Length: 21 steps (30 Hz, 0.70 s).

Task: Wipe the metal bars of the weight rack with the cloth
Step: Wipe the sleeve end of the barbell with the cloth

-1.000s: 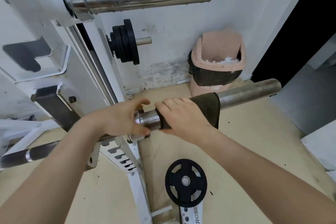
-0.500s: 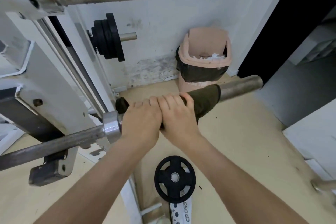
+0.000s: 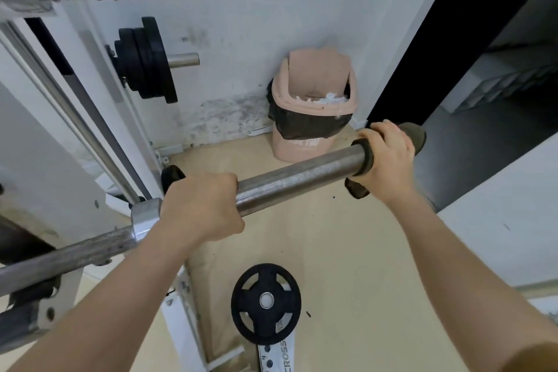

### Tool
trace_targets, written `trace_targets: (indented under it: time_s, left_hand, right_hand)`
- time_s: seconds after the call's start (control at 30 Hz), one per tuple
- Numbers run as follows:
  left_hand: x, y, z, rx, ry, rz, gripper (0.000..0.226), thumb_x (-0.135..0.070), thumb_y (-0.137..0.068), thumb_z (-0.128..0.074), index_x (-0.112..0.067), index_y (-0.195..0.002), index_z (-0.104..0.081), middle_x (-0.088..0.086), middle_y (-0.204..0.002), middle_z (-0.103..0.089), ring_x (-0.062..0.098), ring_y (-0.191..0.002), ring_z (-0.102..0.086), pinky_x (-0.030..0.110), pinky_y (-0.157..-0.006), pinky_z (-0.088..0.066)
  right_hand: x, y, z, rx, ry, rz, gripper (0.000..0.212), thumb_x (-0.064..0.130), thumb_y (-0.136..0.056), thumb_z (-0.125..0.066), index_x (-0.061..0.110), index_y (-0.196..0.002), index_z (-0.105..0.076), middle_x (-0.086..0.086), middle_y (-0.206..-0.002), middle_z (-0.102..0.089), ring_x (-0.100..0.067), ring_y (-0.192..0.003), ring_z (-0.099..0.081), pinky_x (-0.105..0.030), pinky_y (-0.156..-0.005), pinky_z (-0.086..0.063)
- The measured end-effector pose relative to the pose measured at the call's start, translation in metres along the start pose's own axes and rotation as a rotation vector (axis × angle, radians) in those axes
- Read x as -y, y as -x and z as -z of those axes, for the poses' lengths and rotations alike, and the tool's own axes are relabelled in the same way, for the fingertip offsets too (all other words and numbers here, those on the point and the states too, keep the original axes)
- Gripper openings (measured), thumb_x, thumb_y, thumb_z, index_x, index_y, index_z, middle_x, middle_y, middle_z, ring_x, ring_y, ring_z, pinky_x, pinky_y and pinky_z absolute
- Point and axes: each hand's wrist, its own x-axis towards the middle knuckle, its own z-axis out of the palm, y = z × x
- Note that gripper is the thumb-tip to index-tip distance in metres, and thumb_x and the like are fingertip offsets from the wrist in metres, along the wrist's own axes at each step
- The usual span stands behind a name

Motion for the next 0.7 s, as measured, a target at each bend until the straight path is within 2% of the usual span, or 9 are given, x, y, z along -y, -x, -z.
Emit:
trace_targets:
  time_s: [0.1, 0.23, 0.3, 0.37, 0.43, 0.47, 0.53, 0.6, 0.7]
  left_hand:
    - [-0.001, 0.004, -0.005, -0.085, -0.055, -0.008, 0.027, -0.03, -0.071, -0.06, -0.026, -0.096, -0.051, -0.007, -0.07, -0.046, 0.01, -0.053, -0.045, 0.024, -0.044, -0.031]
    - [0.001, 0.003, -0.004, -0.055, -0.024, -0.015, 0.026, -0.031, -0.072, -0.06, -0.027, -0.095, -0.05, -0.007, -0.072, -0.052, 0.008, -0.048, -0.05, 0.023, -0.044, -0.038]
    - [0.002, 0.002, -0.006, -0.066, -0.029, -0.01, 0.026, -0.033, -0.07, -0.061, -0.028, -0.093, -0.049, -0.008, -0.071, -0.055, 0.008, -0.048, -0.053, 0.024, -0.048, -0.046]
    - [0.002, -0.001, -0.009, -0.081, -0.028, -0.005, 0.026, -0.036, -0.067, -0.061, -0.03, -0.09, -0.049, -0.008, -0.069, -0.058, 0.009, -0.049, -0.055, 0.025, -0.051, -0.049]
    - [0.001, -0.002, -0.01, -0.082, -0.02, -0.001, 0.027, -0.038, -0.065, -0.061, -0.031, -0.088, -0.049, -0.009, -0.067, -0.059, 0.01, -0.05, -0.058, 0.025, -0.052, -0.051]
    - [0.0, -0.002, -0.011, -0.081, -0.02, 0.0, 0.027, -0.038, -0.065, -0.062, -0.031, -0.088, -0.049, -0.008, -0.067, -0.059, 0.011, -0.05, -0.059, 0.026, -0.053, -0.052]
    - [-0.002, -0.001, -0.012, -0.101, -0.031, 0.007, 0.028, -0.038, -0.065, -0.062, -0.03, -0.089, -0.049, -0.007, -0.068, -0.059, 0.012, -0.051, -0.058, 0.026, -0.052, -0.05]
    - [-0.005, 0.003, -0.014, -0.158, -0.057, 0.017, 0.029, -0.035, -0.068, -0.062, -0.026, -0.089, -0.046, -0.007, -0.067, -0.055, 0.014, -0.052, -0.054, 0.024, -0.046, -0.041]
    - [-0.013, 0.012, -0.017, -0.257, -0.125, 0.032, 0.031, -0.031, -0.075, -0.059, -0.022, -0.091, -0.034, -0.006, -0.068, -0.043, 0.017, -0.056, -0.043, 0.027, -0.043, -0.021]
  right_hand:
    - [0.013, 0.012, -0.011, -0.054, -0.072, -0.265, 0.105, 0.029, -0.053, -0.089, 0.018, -0.144, -0.038, -0.018, -0.154, -0.024, -0.038, -0.144, -0.016, -0.055, -0.113, -0.018]
    - [0.022, 0.016, -0.008, -0.065, -0.43, -0.511, 0.112, -0.009, -0.066, -0.072, 0.025, -0.154, -0.011, -0.007, -0.161, 0.008, -0.029, -0.148, -0.006, -0.042, -0.118, -0.022]
    - [0.027, 0.016, 0.003, -0.049, -0.717, -0.668, 0.108, -0.021, -0.069, -0.054, 0.029, -0.153, -0.009, -0.001, -0.159, -0.005, -0.024, -0.143, -0.02, -0.032, -0.111, -0.03]
    - [0.029, 0.015, 0.006, -0.076, -1.18, -0.872, 0.093, -0.022, -0.068, -0.041, 0.028, -0.145, -0.028, -0.005, -0.137, -0.04, -0.026, -0.122, -0.045, -0.036, -0.098, -0.045]
    - [0.038, 0.016, 0.01, -0.12, -1.653, -1.039, 0.082, -0.011, -0.053, -0.044, 0.012, -0.131, -0.045, -0.01, -0.107, -0.053, -0.029, -0.099, -0.054, -0.036, -0.081, -0.055]
    - [0.045, 0.017, 0.01, -0.14, -1.828, -1.094, 0.084, -0.005, -0.048, -0.047, 0.003, -0.131, -0.048, -0.012, -0.104, -0.057, -0.032, -0.098, -0.056, -0.037, -0.083, -0.055]
    - [0.079, 0.027, 0.012, -0.13, -2.069, -1.088, 0.062, 0.001, -0.059, -0.047, -0.009, -0.118, -0.058, -0.019, -0.105, -0.066, -0.036, -0.1, -0.063, -0.041, -0.092, -0.051]
    - [0.128, 0.04, 0.018, -0.055, -2.174, -1.111, 0.034, 0.003, -0.075, -0.044, -0.004, -0.102, -0.064, -0.017, -0.095, -0.07, -0.033, -0.093, -0.065, -0.04, -0.09, -0.051]
    - [0.188, 0.066, 0.01, 0.113, -2.274, -1.193, 0.033, 0.012, -0.085, -0.053, 0.004, -0.115, -0.062, -0.016, -0.102, -0.066, -0.032, -0.098, -0.062, -0.04, -0.092, -0.05]
